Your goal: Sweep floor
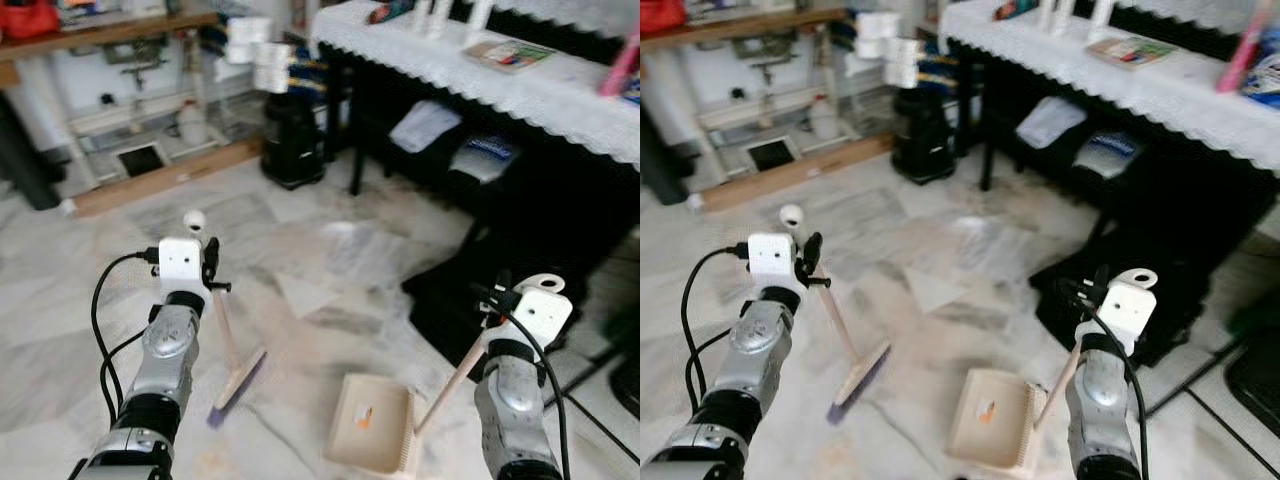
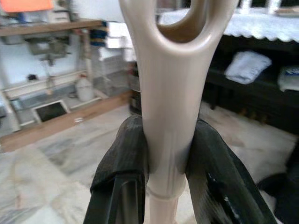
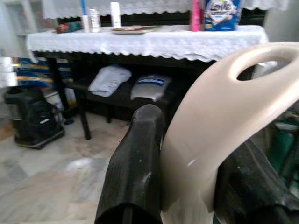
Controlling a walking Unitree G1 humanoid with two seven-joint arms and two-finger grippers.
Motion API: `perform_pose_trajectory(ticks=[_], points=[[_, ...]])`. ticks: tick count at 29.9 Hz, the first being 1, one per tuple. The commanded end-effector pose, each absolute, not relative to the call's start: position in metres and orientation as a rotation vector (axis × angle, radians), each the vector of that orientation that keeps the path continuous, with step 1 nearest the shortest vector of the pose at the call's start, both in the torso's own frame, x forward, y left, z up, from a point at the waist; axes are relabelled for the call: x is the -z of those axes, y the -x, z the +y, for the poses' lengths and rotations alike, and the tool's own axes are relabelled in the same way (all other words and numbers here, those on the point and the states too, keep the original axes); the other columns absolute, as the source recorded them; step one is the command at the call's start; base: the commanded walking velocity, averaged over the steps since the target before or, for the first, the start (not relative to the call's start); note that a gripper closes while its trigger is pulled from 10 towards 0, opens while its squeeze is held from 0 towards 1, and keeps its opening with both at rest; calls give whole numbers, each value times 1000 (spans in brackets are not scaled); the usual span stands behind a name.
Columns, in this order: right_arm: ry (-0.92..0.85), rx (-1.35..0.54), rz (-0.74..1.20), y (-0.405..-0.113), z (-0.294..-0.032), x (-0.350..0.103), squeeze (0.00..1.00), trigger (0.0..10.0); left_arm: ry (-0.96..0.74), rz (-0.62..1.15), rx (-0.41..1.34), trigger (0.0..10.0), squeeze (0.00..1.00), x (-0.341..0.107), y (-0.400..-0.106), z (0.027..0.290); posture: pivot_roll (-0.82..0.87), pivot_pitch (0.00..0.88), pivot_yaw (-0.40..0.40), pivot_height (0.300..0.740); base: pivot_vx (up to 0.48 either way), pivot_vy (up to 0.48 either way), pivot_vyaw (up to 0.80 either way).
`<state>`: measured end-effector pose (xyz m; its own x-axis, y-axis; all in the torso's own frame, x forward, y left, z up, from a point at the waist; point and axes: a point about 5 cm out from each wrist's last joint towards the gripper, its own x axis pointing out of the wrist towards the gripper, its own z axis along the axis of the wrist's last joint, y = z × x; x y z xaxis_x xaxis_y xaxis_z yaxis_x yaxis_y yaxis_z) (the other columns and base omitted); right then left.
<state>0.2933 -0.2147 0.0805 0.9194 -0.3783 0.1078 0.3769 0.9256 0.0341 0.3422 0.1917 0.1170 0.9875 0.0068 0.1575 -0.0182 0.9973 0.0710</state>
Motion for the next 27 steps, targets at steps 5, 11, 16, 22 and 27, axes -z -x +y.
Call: perform_pose_trajectory(ticks=[5, 11, 16, 22, 27], points=[[-17, 387, -151, -296, -215, -90, 0, 10000, -97, -201, -4, 10000, 0, -129, -345, 191, 23, 45, 23, 740, 0, 0, -800], [-17, 387, -150, -296, -215, -90, 0, 10000, -96, -201, -3, 10000, 0, -129, -345, 191, 23, 45, 23, 740, 0, 0, -800], [-17, 387, -150, -296, -215, -90, 0, 10000, -97, -200, -4, 10000, 0, -129, -345, 191, 23, 45, 23, 740, 0, 0, -800], [-5, 387, -161, -296, -217, -94, 0, 10000, -87, -210, -14, 10000, 0, -129, -345, 191, 15, 52, 11, 740, 0, 0, -800], [-7, 384, -173, -296, -217, -95, 0, 10000, -88, -208, -14, 10000, 0, -129, -344, 191, 15, 53, 10, 740, 0, 0, -778]])
